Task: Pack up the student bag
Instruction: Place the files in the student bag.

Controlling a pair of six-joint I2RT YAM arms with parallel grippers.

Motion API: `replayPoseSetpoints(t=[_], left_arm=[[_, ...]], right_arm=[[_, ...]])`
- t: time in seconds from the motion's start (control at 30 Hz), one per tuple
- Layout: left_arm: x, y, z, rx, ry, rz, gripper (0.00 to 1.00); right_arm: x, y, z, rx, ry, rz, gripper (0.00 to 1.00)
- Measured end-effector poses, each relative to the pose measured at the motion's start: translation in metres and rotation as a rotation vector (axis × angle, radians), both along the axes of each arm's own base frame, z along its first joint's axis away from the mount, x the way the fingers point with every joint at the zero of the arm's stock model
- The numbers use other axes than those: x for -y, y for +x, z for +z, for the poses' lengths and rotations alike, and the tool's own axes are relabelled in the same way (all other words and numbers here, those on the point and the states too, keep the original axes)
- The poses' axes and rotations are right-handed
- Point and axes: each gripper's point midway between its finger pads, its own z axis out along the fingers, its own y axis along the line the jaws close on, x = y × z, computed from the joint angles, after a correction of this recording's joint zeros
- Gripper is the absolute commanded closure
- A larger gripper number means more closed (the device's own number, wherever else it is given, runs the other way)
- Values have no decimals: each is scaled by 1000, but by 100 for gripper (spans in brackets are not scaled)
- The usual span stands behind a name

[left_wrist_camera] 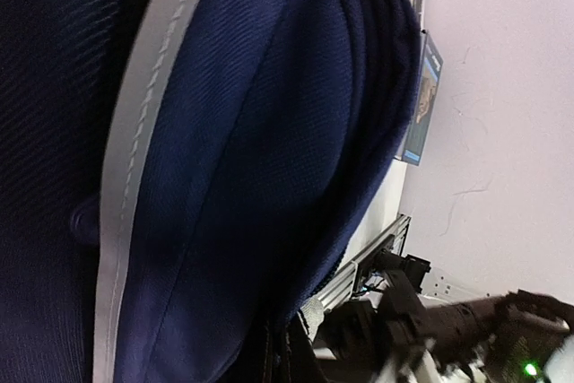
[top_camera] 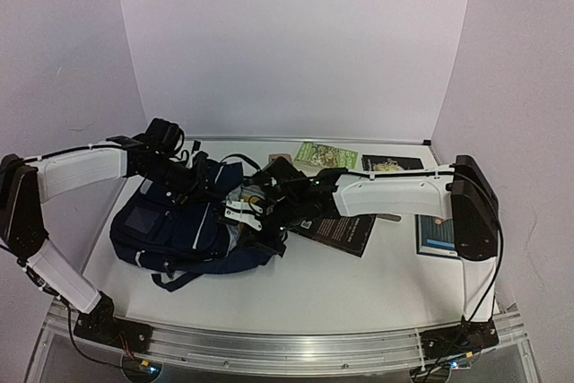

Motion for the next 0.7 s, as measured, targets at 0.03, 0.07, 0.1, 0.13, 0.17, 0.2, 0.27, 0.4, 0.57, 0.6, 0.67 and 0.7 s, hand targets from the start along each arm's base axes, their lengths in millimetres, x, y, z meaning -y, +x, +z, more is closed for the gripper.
replayPoseSetpoints(t=[0.03, 0.07, 0.1, 0.13, 0.17, 0.2, 0.27, 0.4, 0.57, 0.6, 0.67, 0.7], left_arm=[[2, 2, -8, -9, 3, -1, 100], [5, 6, -17, -21, 9, -1, 100], [8, 10, -27, -36, 16, -3, 100], [10, 14, -37, -54, 26, -4, 100], [12, 17, -47, -77, 40, -5, 100], [14, 19, -58, -103, 57, -5, 100], [17, 25, -74, -139, 88, -12, 100], [23, 38, -62, -132, 118, -46, 100], [29, 57, 8, -2, 100, -72, 100], [27, 58, 24, 25, 95, -70, 100], [22, 56, 53, 75, 89, -62, 100], [16, 54, 66, 97, 92, -50, 100]], right_arm=[[0, -1, 0, -9, 2, -3, 100], [-1, -1, 1, -18, 5, -5, 100], [-1, -3, 1, -26, 9, -3, 100], [-1, -4, 1, -35, 12, 0, 100], [-1, -4, 1, -40, 18, 3, 100], [-1, -6, 2, -45, 29, 8, 100], [1, -6, 1, -45, 36, 8, 100], [10, -4, -7, -45, 22, -10, 100], [19, 3, -21, -35, -9, -59, 100], [21, 3, -24, -32, -16, -65, 100], [24, 4, -30, -30, -29, -77, 100], [26, 4, -33, -31, -37, -84, 100]])
